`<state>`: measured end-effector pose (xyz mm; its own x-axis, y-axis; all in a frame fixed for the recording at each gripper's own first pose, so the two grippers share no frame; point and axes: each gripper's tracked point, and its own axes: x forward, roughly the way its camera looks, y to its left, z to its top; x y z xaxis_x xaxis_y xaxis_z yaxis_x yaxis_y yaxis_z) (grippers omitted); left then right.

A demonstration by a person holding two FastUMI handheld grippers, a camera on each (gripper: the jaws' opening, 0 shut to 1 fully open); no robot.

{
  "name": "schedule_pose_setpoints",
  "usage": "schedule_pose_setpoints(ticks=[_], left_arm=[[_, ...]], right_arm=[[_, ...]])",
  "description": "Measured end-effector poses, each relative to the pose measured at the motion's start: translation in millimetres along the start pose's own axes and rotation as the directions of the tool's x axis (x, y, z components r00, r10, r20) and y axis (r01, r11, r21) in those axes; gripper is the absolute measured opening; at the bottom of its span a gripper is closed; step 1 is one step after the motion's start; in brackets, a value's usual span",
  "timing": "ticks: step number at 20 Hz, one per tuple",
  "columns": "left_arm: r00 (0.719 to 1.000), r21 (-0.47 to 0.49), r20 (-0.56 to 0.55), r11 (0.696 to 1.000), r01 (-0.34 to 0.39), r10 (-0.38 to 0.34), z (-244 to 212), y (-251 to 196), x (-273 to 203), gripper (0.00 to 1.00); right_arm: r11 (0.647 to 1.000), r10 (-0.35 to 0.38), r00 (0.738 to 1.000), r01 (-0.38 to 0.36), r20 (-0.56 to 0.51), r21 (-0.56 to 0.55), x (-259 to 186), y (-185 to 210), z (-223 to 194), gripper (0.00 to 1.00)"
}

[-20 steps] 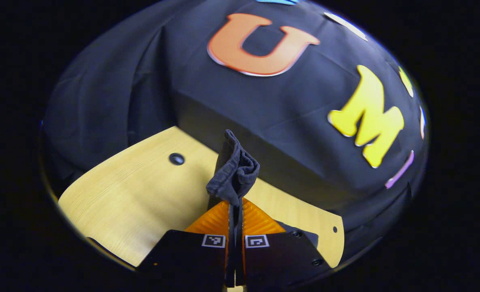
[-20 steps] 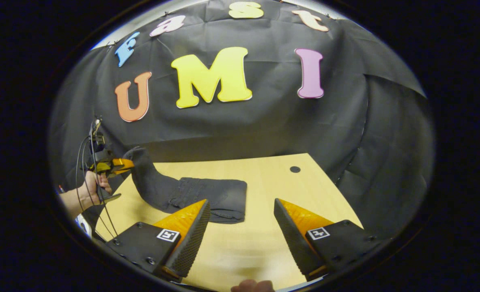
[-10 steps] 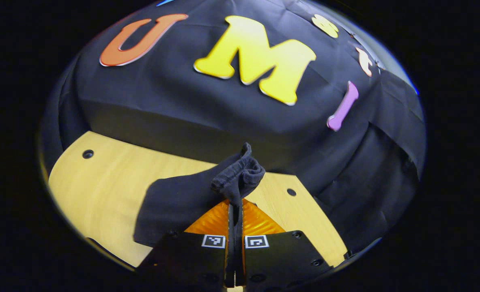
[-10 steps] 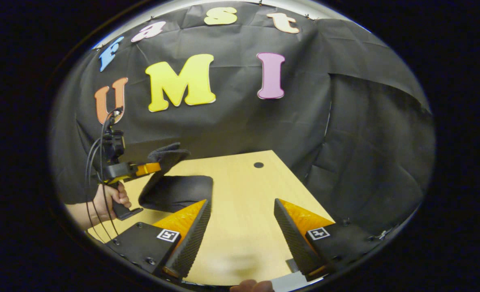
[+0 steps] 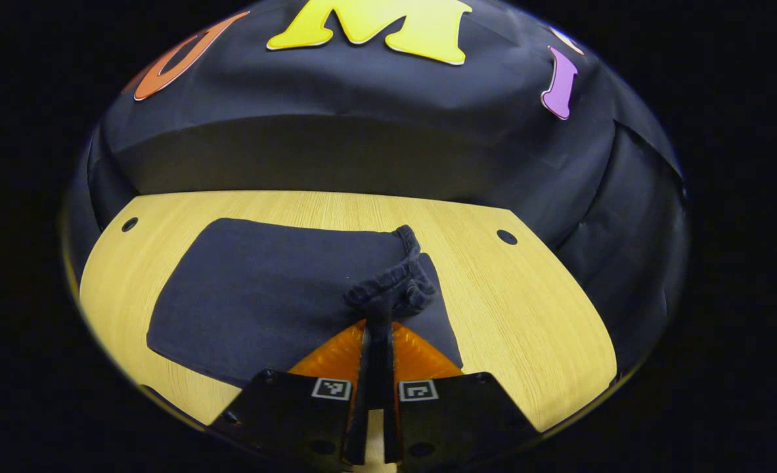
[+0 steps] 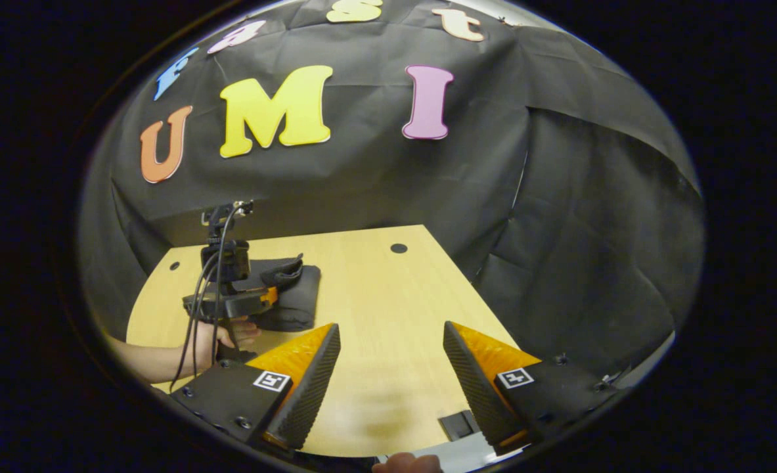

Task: Grasp the waist and the cuffs of the jeans and fold them to make the two legs overlap; first hold the waist and fold one-third of the jeans toward the cuffs, then hold the cuffs and fold the remaining one-third in the same direction to finish folding.

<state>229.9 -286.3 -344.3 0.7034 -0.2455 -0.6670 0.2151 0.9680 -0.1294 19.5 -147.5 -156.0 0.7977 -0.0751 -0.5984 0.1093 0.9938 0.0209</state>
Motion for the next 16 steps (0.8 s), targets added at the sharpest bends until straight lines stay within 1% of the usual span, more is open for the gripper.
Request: schedule_pose_setpoints(ticks=[1,2,4,6,9,12,14,16], left_arm=[[1.0,0.008,-0.006,1.0,0.012,-0.012,0,-3,0,0.25],[1.0,0.012,-0.014,1.0,0.015,-0.014,0,-8,-3,0.43],[1.0,0.011,-0.002,1.0,0.007,-0.007,5,-10,-7,0.7],[1.0,-0.018,0.007,0.999,0.027,-0.026,10,-14,-24,0.98],[0.997,-0.047,0.06,0.998,0.044,-0.041,33,-6,-67,0.98],[0.983,-0.039,0.178,0.998,0.042,-0.035,74,17,-128,0.98],[0.961,-0.018,0.275,1.0,0.02,-0.014,108,42,-180,0.98],[0.932,0.001,0.363,1.0,-0.009,0.008,136,65,-236,0.98]], right_arm=[[1.0,0.011,1.0,-0.011,0.007,-0.002,2,6,4,0.98],[1.0,0.023,1.0,-0.023,0.013,-0.007,3,11,6,0.98],[0.999,0.043,0.999,-0.042,0.024,-0.023,2,20,9,0.98],[0.998,0.059,0.997,-0.057,0.044,-0.04,-2,28,14,0.98],[0.994,0.095,0.992,-0.09,0.083,-0.057,-11,45,26,0.98],[0.985,0.161,0.976,-0.151,0.144,-0.077,-27,78,46,0.98],[0.976,0.211,0.955,-0.193,0.208,-0.105,-42,105,67,0.98],[0.967,0.247,0.927,-0.216,0.281,-0.136,-59,130,90,0.98]])
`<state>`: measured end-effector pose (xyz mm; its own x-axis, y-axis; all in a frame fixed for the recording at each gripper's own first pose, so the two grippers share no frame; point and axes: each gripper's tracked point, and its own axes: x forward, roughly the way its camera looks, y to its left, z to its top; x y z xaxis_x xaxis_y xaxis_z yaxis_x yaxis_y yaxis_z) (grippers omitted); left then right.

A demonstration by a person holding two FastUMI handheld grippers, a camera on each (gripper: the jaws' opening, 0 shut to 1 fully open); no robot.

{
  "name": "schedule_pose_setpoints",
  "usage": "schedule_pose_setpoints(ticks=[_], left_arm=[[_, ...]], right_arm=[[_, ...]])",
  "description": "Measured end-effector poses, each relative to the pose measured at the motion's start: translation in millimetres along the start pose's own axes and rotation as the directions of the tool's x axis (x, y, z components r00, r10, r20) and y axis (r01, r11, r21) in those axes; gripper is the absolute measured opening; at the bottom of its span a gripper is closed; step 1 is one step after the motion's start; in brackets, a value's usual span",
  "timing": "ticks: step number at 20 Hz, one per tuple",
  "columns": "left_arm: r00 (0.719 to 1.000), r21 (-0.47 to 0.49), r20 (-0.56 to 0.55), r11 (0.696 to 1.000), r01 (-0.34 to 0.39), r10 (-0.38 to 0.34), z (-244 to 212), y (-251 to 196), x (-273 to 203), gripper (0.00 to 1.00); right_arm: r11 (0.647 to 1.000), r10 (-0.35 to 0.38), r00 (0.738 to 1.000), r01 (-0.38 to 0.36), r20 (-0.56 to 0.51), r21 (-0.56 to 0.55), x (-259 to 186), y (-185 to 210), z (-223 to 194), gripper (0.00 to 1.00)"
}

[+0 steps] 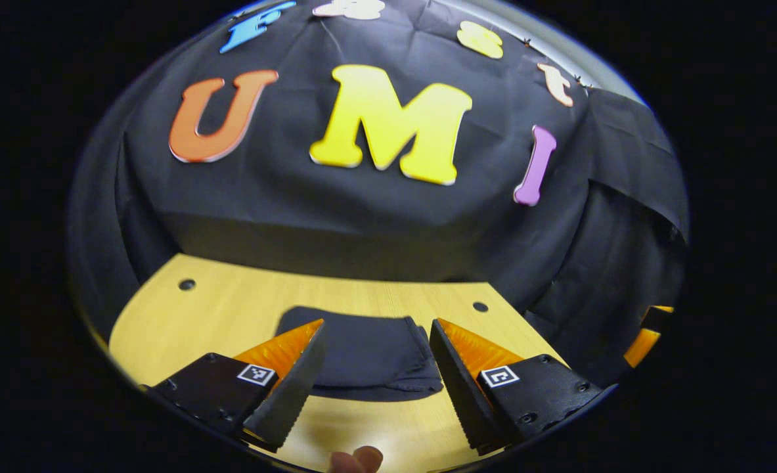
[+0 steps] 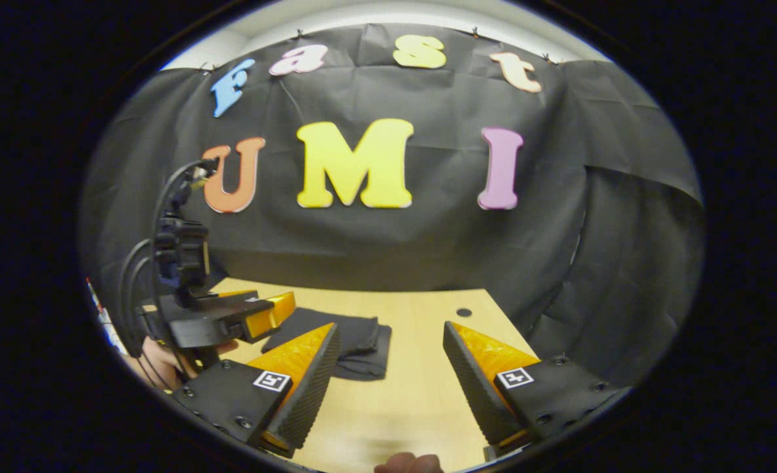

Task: Grasp the waist and the cuffs of the jeans and fold them to make the two legs overlap; first hold the waist and fold one-third of the jeans toward the cuffs, then hold the cuffs and fold the remaining one-third in the same direction to finish folding.

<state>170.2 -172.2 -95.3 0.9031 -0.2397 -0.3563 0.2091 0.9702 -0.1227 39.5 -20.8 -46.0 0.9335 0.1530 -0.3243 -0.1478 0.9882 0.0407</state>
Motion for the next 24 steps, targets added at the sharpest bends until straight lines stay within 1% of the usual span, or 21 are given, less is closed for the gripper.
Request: schedule_pose_setpoints(ticks=[1,2,3,4,6,7,8,9,10,11,14,17,18,19,20,24], left_arm=[[0.999,0.019,0.046,1.0,-0.023,0.022,23,15,-21,0.98],[0.995,0.037,0.087,0.998,-0.047,0.044,38,25,-37,0.98],[0.989,0.052,0.133,0.996,-0.075,0.067,52,38,-54,1.0],[0.98,0.066,0.178,0.993,-0.099,0.086,66,51,-73,0.98],[0.961,0.094,0.249,0.985,-0.147,0.12,92,66,-104,1.0],[0.952,0.104,0.278,0.981,-0.165,0.13,99,74,-119,0.98],[0.943,0.11,0.302,0.978,-0.178,0.138,106,78,-132,0.98],[0.935,0.111,0.327,0.977,-0.184,0.139,114,80,-146,1.0],[0.925,0.108,0.353,0.976,-0.189,0.14,120,81,-159,0.98],[0.917,0.104,0.371,0.975,-0.196,0.145,125,82,-168,0.98],[0.913,0.087,0.377,0.975,-0.204,0.157,120,86,-186,0.98],[0.907,0.059,0.39,0.978,-0.199,0.161,119,88,-198,0.98],[0.907,0.056,0.39,0.979,-0.197,0.161,116,91,-203,0.98],[0.908,0.055,0.387,0.979,-0.198,0.162,114,93,-204,1.0],[0.908,0.052,0.387,0.979,-0.198,0.163,114,92,-205,0.98],[0.907,0.04,0.383,0.979,-0.202,0.172,110,95,-206,0.98]], right_arm=[[1.0,0.014,0.999,-0.014,0.036,-0.006,-2,12,13,0.98],[1.0,0.026,0.997,-0.026,0.071,-0.01,-4,24,25,0.98],[0.999,0.033,0.994,-0.032,0.103,-0.013,-6,33,37,0.93],[0.999,0.041,0.99,-0.04,0.136,-0.016,-9,42,47,0.94],[0.999,0.048,0.976,-0.042,0.212,-0.03,-20,58,69,0.98],[0.998,0.044,0.967,-0.034,0.25,-0.043,-24,65,78,0.93],[0.998,0.037,0.959,-0.023,0.283,-0.051,-30,70,83,0.93],[0.998,0.036,0.952,-0.019,0.303,-0.057,-35,78,87,0.93],[0.998,0.037,0.948,-0.018,0.316,-0.063,-40,88,89,1.0],[0.997,0.039,0.945,-0.018,0.324,-0.069,-44,96,88,0.98],[0.997,0.041,0.938,-0.017,0.344,-0.071,-57,111,86,0.94],[0.999,0.026,0.929,-0.009,0.37,-0.049,-67,118,84,0.96],[0.999,0.023,0.928,-0.005,0.371,-0.048,-68,119,82,0.93],[0.999,0.018,0.931,-0.001,0.366,-0.047,-68,118,81,0.93],[0.999,0.018,0.931,-0.002,0.363,-0.043,-71,119,80,0.94],[1.0,0.0,0.934,0.007,0.357,-0.018,-72,111,77,0.93]])
